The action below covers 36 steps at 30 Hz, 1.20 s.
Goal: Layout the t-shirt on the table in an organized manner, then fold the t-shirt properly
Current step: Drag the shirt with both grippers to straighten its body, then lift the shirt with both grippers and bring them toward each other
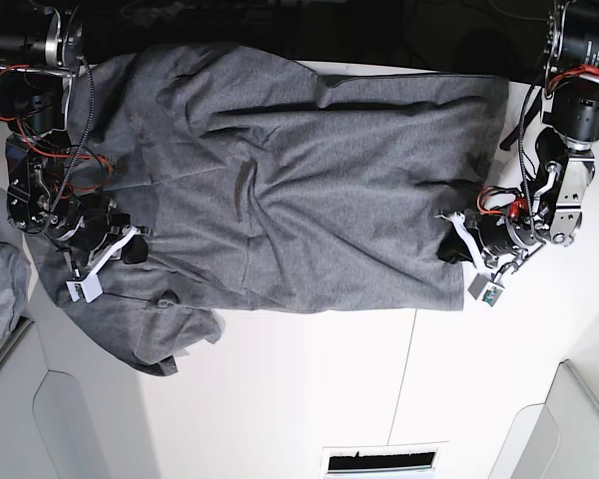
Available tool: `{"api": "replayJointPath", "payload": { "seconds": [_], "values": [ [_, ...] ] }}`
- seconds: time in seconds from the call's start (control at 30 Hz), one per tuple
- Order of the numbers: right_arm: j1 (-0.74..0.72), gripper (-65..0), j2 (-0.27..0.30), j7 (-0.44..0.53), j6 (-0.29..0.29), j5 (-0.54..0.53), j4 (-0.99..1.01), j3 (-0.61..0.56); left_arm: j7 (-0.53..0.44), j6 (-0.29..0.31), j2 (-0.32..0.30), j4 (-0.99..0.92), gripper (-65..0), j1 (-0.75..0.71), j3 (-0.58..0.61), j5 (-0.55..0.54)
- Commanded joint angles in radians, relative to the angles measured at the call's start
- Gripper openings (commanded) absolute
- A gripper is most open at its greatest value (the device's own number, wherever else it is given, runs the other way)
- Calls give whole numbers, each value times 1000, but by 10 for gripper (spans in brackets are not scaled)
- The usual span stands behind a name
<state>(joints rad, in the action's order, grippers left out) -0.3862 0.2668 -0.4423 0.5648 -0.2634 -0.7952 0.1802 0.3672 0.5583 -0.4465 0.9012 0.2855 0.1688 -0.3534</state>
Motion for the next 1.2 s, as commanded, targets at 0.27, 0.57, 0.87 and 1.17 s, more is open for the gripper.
{"api": "replayJointPath", "payload": {
  "seconds": [0.27,0.57,0.87,1.17],
  "values": [
    [-69,-650,37,-17,-71,29,-5,1,34,-35,-17,-99,-650,209,-5,29],
    [-58,-650,37,-72,-61,-77,-141,2,244,140,-34,-27,-650,279,-5,-266],
    [-57,-650,-7,-14,-64,13,-179,2,289,140,-16,124,-650,137,-5,-407],
    [-51,-650,-96,46,-31,139,-10,-107,289,140,119,127,-650,102,-4,-361]
  ]
}}
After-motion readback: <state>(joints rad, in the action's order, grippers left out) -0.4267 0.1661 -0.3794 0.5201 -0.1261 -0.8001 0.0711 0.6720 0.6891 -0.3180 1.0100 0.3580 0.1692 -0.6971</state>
